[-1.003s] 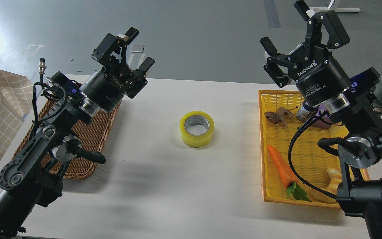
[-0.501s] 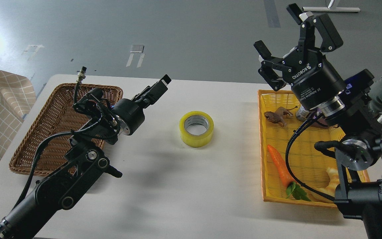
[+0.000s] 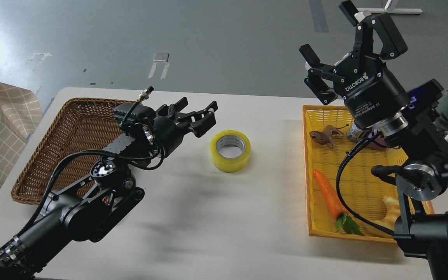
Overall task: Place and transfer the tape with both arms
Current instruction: 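Reach the left gripper toward the tape roll on the table, then close the left gripper on the rim of the tape roll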
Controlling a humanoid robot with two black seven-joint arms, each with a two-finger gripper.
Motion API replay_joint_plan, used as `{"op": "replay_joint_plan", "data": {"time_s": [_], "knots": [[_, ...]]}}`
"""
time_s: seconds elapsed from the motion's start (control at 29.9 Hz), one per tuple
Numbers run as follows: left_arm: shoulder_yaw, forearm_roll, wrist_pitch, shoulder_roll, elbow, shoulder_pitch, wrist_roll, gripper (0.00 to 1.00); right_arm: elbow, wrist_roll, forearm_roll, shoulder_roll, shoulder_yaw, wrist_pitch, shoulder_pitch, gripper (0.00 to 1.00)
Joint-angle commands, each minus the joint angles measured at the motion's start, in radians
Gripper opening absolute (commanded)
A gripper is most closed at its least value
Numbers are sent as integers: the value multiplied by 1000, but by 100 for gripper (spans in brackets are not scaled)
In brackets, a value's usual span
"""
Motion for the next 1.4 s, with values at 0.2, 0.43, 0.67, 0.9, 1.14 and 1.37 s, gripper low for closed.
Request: {"op": "replay_joint_plan", "data": {"time_s": [0.2,0.43,0.67,0.9,1.14,1.37], "knots": [[178,1,-3,-8,110,-102,-1,98,2,2,2,0,8,-1,-5,100],[179,1,-2,-69,134,-111,2,98,3,3,2,0,19,-4,-4,100],[254,1,-3,-79,234,-162,56,98,3,3,0,0,19,-7,-4,100],[259,1,-3,-83,309,-166,64,98,2,3,0,0,28,-9,-4,100],[265,1,0,-132,325,-151,64,98,2,3,-1,0,28,-10,-4,100],[265,1,2,-158,358,-143,61,98,5,3,-1,0,29,-9,-19,100]]}}
